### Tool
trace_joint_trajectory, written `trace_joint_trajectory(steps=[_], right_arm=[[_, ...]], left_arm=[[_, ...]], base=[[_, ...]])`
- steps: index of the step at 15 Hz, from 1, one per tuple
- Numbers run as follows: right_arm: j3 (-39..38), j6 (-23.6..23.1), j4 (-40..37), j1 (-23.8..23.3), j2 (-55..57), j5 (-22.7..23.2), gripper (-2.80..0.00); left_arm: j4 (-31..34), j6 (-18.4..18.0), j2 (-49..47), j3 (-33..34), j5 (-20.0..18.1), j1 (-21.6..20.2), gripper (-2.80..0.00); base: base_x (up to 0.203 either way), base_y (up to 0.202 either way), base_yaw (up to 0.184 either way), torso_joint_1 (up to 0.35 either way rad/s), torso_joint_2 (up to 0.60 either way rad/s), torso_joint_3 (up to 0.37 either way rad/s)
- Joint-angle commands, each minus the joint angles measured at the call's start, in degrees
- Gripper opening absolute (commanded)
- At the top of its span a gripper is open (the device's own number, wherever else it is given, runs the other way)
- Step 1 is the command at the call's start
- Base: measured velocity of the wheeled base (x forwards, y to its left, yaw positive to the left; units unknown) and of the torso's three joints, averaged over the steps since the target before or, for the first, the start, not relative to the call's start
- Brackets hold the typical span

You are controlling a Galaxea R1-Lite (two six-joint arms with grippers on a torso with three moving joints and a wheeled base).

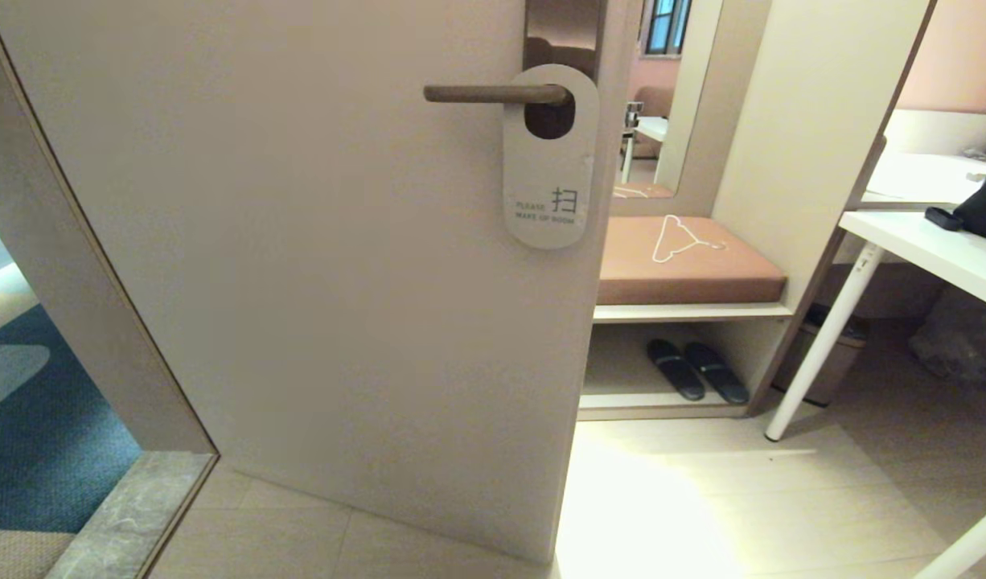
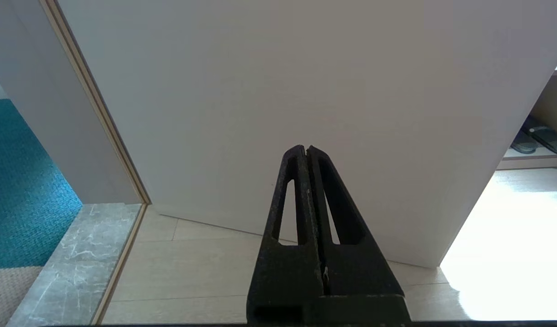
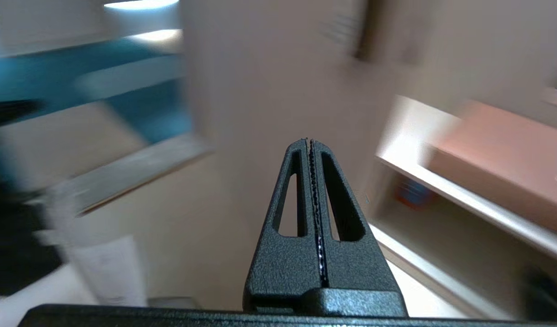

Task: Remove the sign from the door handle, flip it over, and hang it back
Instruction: Take down the sign

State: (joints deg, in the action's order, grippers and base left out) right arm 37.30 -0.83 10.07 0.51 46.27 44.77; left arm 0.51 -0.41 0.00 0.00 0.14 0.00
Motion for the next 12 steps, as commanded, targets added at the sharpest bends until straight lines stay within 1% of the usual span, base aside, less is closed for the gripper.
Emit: trace_joint_trajectory(steps=[1, 3, 5, 9, 11, 12], right_arm=[[2.07, -0.01, 2.89, 0.07, 10.34, 3.96, -2.8], [4.69, 0.09, 5.95, 0.09, 17.54, 6.36, -2.8], [9.04, 0.17, 8.16, 0.05, 24.93, 8.23, -2.8], [24.31, 0.11, 9.69, 0.04, 39.49, 11.3, -2.8], [28.88, -0.01, 9.77, 0.85, 44.24, 12.35, -2.8], [29.72, -0.04, 9.66, 1.53, 45.27, 12.58, -2.8]], left_arm=[[-0.01, -0.02, -0.09, 0.0, 0.03, 0.0, -2.8], [0.01, -0.02, -0.09, 0.0, 0.03, 0.0, -2.8], [0.02, -0.02, -0.09, 0.0, 0.03, 0.0, -2.8], [-0.07, -0.02, -0.09, 0.0, 0.03, 0.0, -2.8], [0.02, -0.02, -0.09, 0.0, 0.03, 0.0, -2.8], [-0.07, -0.02, -0.09, 0.0, 0.03, 0.0, -2.8]], base=[[0.0, 0.0, 0.0, 0.0, 0.0, 0.0], [0.0, 0.0, 0.0, 0.0, 0.0, 0.0], [0.0, 0.0, 0.0, 0.0, 0.0, 0.0], [0.0, 0.0, 0.0, 0.0, 0.0, 0.0], [0.0, 0.0, 0.0, 0.0, 0.0, 0.0], [0.0, 0.0, 0.0, 0.0, 0.0, 0.0]])
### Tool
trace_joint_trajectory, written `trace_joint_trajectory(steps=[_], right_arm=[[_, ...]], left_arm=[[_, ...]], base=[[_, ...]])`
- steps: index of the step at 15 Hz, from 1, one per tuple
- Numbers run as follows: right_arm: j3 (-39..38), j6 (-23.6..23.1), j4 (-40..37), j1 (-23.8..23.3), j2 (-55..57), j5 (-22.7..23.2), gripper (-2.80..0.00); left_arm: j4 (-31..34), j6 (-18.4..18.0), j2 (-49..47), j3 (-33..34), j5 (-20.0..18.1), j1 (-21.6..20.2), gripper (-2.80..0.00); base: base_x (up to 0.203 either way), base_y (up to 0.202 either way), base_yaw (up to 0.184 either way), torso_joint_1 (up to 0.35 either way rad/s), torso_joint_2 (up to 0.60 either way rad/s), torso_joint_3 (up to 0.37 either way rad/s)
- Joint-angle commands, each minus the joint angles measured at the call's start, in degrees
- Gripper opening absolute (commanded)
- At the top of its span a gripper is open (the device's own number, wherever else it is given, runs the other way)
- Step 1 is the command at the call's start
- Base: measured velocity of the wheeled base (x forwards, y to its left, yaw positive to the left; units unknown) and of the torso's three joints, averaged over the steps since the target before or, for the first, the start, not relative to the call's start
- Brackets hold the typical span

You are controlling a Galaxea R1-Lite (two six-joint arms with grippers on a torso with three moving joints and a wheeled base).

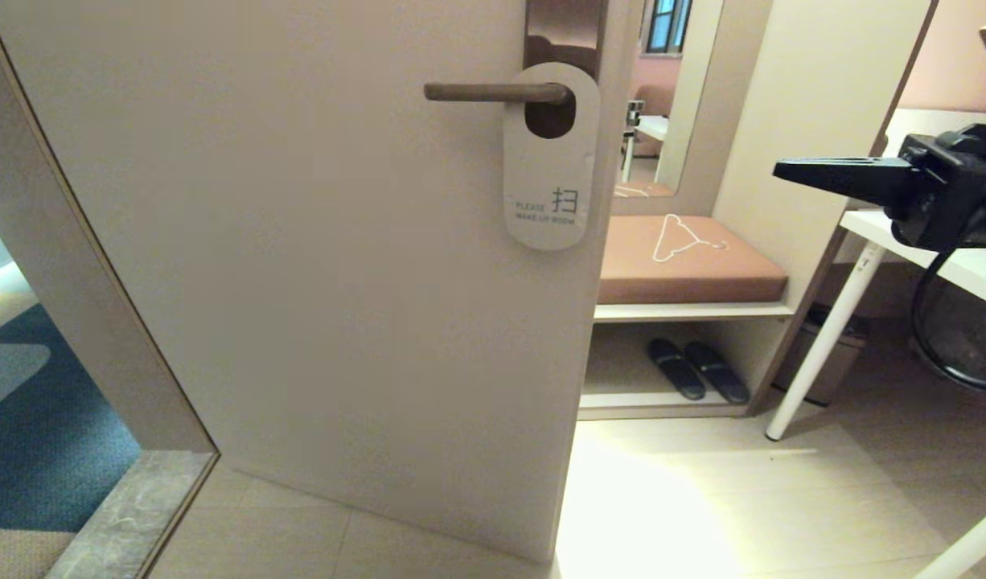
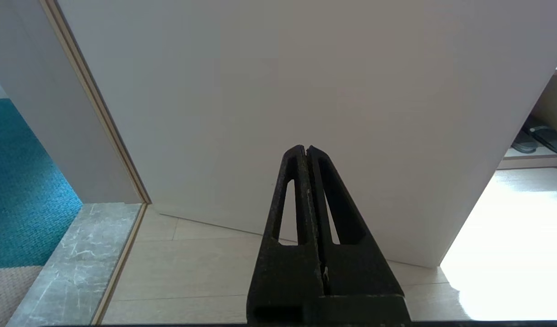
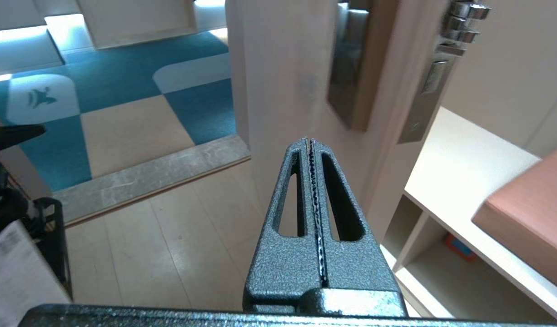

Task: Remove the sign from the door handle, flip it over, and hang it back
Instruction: Take down the sign

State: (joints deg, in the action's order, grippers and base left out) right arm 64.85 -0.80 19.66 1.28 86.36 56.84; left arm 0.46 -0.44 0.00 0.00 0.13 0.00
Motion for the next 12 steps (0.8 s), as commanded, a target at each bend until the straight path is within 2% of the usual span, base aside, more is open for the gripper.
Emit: trace_joint_trajectory(steps=[1, 4, 7, 12], right_arm=[[2.14, -0.08, 0.01, 1.61, 5.51, 0.53, 0.0], [2.38, -0.64, 0.31, 4.9, 8.6, 0.47, 0.0], [3.34, -5.35, 0.31, 9.09, 12.35, 0.35, 0.0], [8.5, -6.85, -0.04, 11.11, 17.41, 0.14, 0.0]], left_arm=[[-0.02, 0.0, -0.09, 0.0, 0.04, 0.0, -2.8], [0.06, 0.0, -0.09, 0.0, 0.04, 0.0, -2.8], [0.05, 0.0, -0.09, 0.0, 0.04, 0.0, -2.8], [0.06, 0.0, -0.09, 0.0, 0.04, 0.0, -2.8]], base=[[0.0, 0.0, 0.0, 0.0, 0.0, 0.0], [0.0, 0.0, 0.0, 0.0, 0.0, 0.0], [0.0, 0.0, 0.0, 0.0, 0.0, 0.0], [0.0, 0.0, 0.0, 0.0, 0.0, 0.0]])
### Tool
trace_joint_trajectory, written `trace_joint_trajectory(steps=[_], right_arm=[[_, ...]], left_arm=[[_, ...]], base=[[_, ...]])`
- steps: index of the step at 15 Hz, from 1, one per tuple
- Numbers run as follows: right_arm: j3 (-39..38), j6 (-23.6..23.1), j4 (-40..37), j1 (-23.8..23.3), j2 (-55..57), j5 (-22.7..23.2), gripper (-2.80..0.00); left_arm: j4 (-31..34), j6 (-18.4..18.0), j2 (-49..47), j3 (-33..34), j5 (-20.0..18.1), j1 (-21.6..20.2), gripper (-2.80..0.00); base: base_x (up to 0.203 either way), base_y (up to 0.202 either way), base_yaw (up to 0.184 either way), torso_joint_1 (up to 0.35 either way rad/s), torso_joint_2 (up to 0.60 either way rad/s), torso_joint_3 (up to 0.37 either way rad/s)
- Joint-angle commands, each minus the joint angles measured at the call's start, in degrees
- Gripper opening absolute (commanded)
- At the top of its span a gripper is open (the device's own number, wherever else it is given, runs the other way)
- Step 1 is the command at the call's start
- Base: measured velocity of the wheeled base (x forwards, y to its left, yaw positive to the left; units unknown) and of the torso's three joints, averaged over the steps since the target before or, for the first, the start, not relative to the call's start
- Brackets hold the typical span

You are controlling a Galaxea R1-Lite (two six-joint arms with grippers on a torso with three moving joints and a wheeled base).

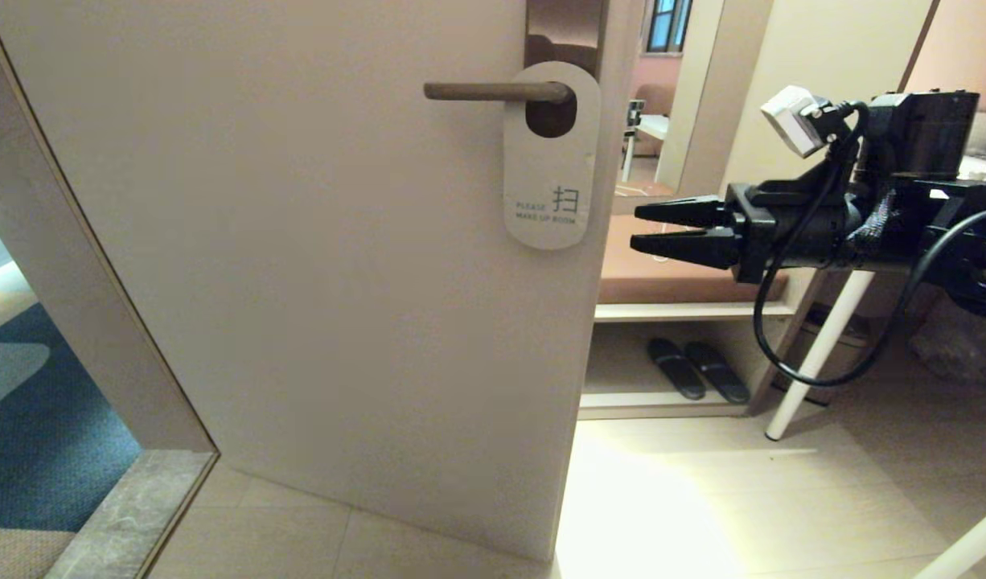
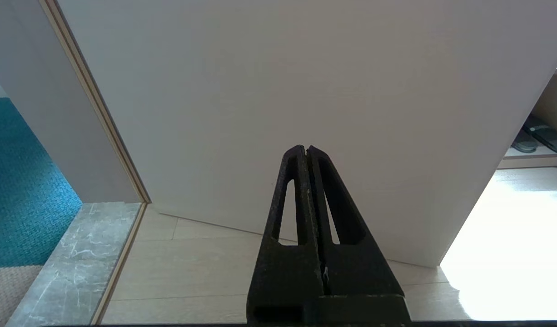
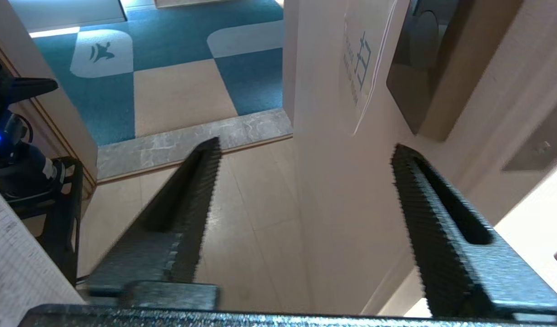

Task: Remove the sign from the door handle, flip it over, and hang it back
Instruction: Take down the sign

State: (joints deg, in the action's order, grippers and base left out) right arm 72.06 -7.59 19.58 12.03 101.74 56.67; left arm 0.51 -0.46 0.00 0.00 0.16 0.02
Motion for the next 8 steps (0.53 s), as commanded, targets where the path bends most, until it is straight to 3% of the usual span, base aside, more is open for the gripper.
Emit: trace_joint_trajectory(steps=[1, 8], right_arm=[[1.42, -0.05, 0.02, 0.36, 2.3, 0.29, 0.0], [8.89, 3.05, -0.24, 0.5, 5.49, 0.45, 0.0]], left_arm=[[-0.06, 0.02, -0.09, 0.0, 0.02, -0.02, -2.8], [0.02, 0.02, -0.09, 0.0, 0.02, -0.02, -2.8]], base=[[0.0, 0.0, 0.0, 0.0, 0.0, 0.0], [0.0, 0.0, 0.0, 0.0, 0.0, 0.0]])
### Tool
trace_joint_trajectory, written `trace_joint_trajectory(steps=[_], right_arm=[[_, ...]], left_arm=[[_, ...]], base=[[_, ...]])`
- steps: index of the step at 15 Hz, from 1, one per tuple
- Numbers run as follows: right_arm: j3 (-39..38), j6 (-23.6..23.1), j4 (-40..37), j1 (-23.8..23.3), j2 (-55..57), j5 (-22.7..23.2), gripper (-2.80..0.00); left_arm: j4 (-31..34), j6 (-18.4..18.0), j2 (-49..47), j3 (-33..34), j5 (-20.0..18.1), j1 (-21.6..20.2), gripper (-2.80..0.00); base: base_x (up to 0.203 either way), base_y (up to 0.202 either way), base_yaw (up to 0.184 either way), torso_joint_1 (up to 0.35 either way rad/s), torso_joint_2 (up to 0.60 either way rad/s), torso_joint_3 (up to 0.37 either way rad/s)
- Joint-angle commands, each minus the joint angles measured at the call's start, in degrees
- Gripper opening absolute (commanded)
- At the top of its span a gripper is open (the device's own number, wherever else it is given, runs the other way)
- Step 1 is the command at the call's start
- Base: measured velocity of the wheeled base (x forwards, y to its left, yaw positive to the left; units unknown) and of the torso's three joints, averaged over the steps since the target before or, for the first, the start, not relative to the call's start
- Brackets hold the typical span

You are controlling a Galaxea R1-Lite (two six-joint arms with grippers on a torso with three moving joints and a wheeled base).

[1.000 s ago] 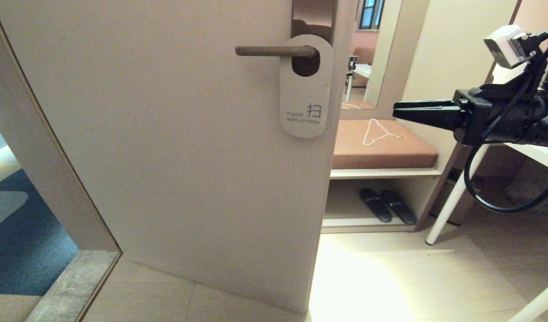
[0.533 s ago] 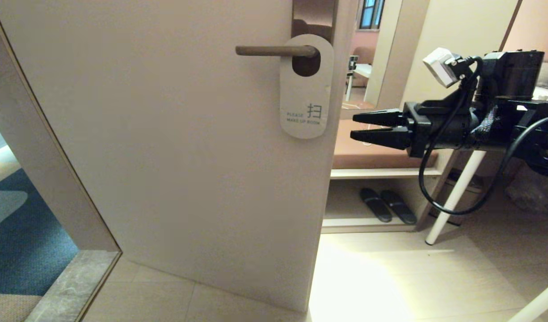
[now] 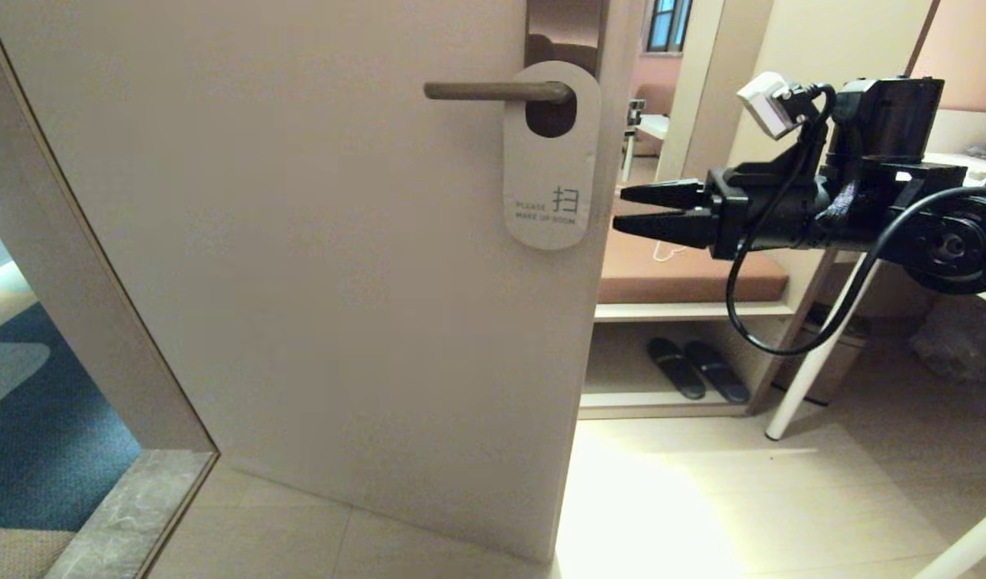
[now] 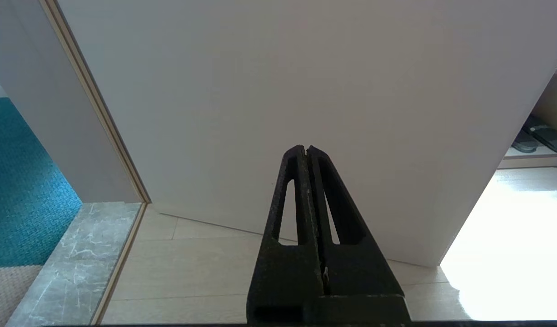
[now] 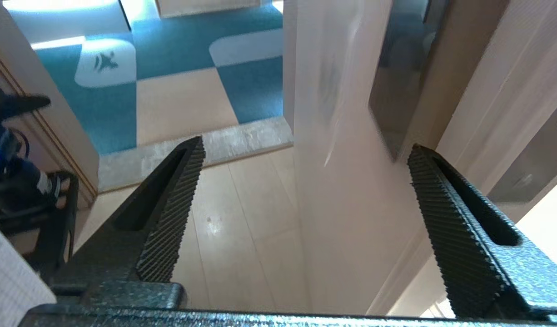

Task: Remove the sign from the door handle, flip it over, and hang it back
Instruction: Take down the sign

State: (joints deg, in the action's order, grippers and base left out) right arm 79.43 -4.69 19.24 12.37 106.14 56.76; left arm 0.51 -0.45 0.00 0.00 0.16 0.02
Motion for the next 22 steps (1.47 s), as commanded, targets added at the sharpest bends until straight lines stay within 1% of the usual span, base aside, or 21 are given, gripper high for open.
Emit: trace_joint_trajectory(steps=[1, 4, 6, 8, 12, 18, 22], right_arm=[[2.48, 0.23, 0.1, 0.86, 1.65, 0.37, 0.0], [5.5, 0.57, 0.1, 3.12, 3.34, 0.37, 0.0], [7.09, 1.66, 0.1, 4.63, 4.22, 0.37, 0.0], [7.96, 1.62, 0.1, 5.33, 5.13, 0.28, 0.0], [8.92, 1.44, 0.54, 5.64, 6.8, 0.06, 0.0], [12.7, 1.53, 0.54, 5.64, 8.2, -0.51, 0.0], [13.03, 1.53, 0.54, 5.64, 8.3, -0.51, 0.0]], left_arm=[[0.02, 0.01, -0.09, 0.0, 0.02, -0.02, -2.8], [0.02, 0.01, -0.09, 0.0, 0.02, -0.02, -2.8], [0.02, 0.01, -0.09, 0.0, 0.02, -0.02, -2.8], [0.02, 0.01, -0.09, 0.0, 0.02, -0.02, -2.8], [0.02, 0.01, -0.09, 0.0, 0.02, -0.02, -2.8], [-0.03, 0.01, -0.09, 0.0, 0.02, -0.02, -2.8], [0.02, 0.01, -0.09, 0.0, 0.02, -0.02, -2.8]], base=[[0.0, 0.0, 0.0, 0.0, 0.0, 0.0], [0.0, 0.0, 0.0, 0.0, 0.0, 0.0], [0.0, 0.0, 0.0, 0.0, 0.0, 0.0], [0.0, 0.0, 0.0, 0.0, 0.0, 0.0], [0.0, 0.0, 0.0, 0.0, 0.0, 0.0], [0.0, 0.0, 0.0, 0.0, 0.0, 0.0], [0.0, 0.0, 0.0, 0.0, 0.0, 0.0]])
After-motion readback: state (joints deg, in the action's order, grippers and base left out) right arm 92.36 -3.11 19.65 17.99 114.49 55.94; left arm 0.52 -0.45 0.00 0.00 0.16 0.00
